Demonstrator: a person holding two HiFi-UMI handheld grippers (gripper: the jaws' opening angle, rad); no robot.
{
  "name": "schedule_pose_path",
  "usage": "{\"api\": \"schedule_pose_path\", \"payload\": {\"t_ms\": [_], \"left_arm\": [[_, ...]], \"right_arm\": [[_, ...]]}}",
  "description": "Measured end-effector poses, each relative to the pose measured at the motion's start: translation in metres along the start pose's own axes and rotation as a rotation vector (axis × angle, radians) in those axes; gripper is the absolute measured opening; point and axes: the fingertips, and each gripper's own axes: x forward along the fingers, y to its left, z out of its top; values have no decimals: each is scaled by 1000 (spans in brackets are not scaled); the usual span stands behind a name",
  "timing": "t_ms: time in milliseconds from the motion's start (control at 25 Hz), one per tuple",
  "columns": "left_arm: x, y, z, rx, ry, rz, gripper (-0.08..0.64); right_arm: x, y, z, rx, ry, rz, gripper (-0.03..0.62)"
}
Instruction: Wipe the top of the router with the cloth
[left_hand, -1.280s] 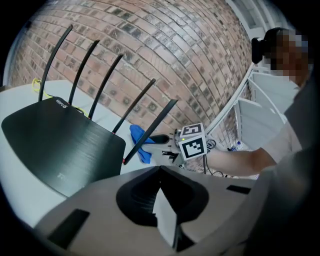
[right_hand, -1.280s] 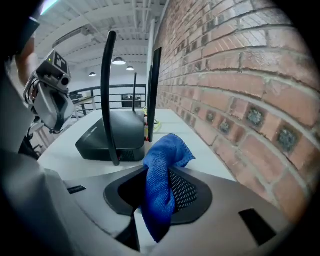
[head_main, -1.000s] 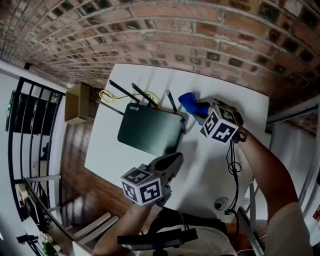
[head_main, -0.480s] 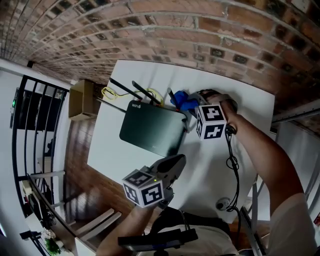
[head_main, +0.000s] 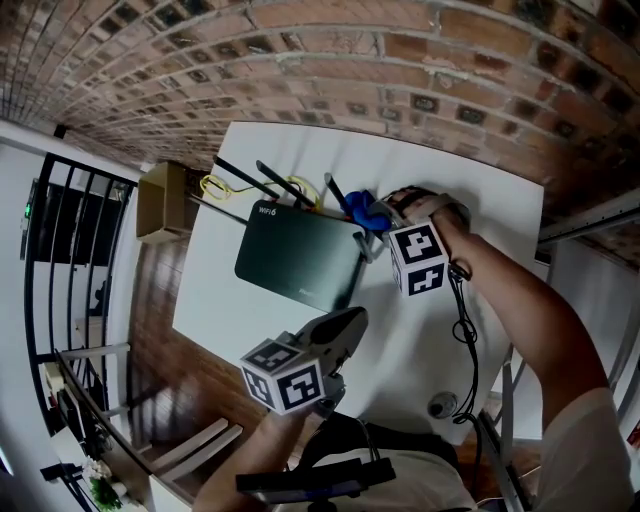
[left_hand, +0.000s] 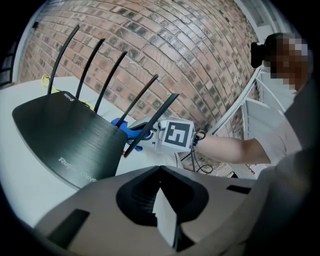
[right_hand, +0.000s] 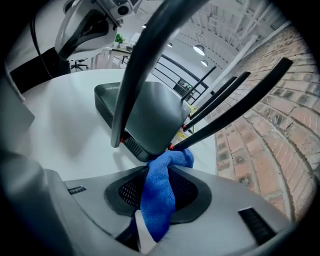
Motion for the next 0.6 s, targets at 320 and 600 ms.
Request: {"api": "schedule_pose_path", "payload": {"t_ms": [320,600], "left_arm": [[-3,-4,-3,-7,-4,8,25],[-1,-9,-6,-18,-19,8,25]], "right_arm": [[-20,17,1,-67,3,-3,132],[-35,43,5,-22,-20,-13,132]]}}
